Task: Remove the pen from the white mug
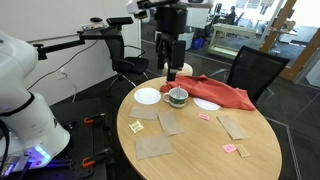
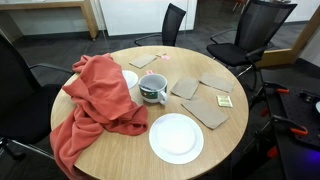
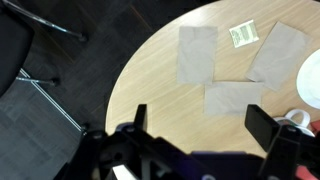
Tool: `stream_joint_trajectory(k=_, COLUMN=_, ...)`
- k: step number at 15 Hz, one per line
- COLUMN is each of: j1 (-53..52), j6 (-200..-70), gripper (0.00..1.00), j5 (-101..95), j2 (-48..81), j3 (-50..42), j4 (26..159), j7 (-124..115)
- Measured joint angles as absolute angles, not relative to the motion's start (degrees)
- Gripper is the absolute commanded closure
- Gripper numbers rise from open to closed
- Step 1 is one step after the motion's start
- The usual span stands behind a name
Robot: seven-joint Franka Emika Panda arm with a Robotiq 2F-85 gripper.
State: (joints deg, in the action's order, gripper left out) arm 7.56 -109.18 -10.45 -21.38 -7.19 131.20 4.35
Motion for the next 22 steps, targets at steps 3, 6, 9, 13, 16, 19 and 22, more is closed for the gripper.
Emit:
stream_joint_trajectory(k=3, j1=5.28, j6=-113.12, gripper=0.0, j5=-11.29, j2=-17.29, j3=-5.53, j4=127.24, j7=7.54)
stream_joint_trajectory(k=6, j1=3.0, j6=-117.69, gripper=0.0, j5=-11.26, j2=-13.03, j3=-4.89, j4=123.36, j7=13.71)
stream_joint_trajectory(k=9, j1=1.37, j6=-123.17, gripper=0.0, j5=-9.17, j2=-9.33, j3=-4.87, j4=120.62, j7=21.71)
stream_joint_trajectory(k=13, j1=0.1, j6=-127.46, gripper=0.0, j5=-0.73, j2=-5.24, j3=-4.89, j4=118.31, j7=36.29)
stream_joint_trajectory(k=16, j1=-0.49, j6=-127.5, gripper=0.0, j5=6.53, j2=-3.19, j3=-4.85, j4=117.26, j7=48.43)
stream_joint_trajectory(k=19, j1=-0.57, j6=-127.27, gripper=0.0, j5=14.66, j2=-1.79, j3=-4.71, j4=116.72, j7=61.04)
stream_joint_trajectory(k=22, j1=-0.52, j6=-126.2, gripper=0.0, j5=18.43, j2=-1.07, j3=-4.65, j4=116.41, j7=67.7)
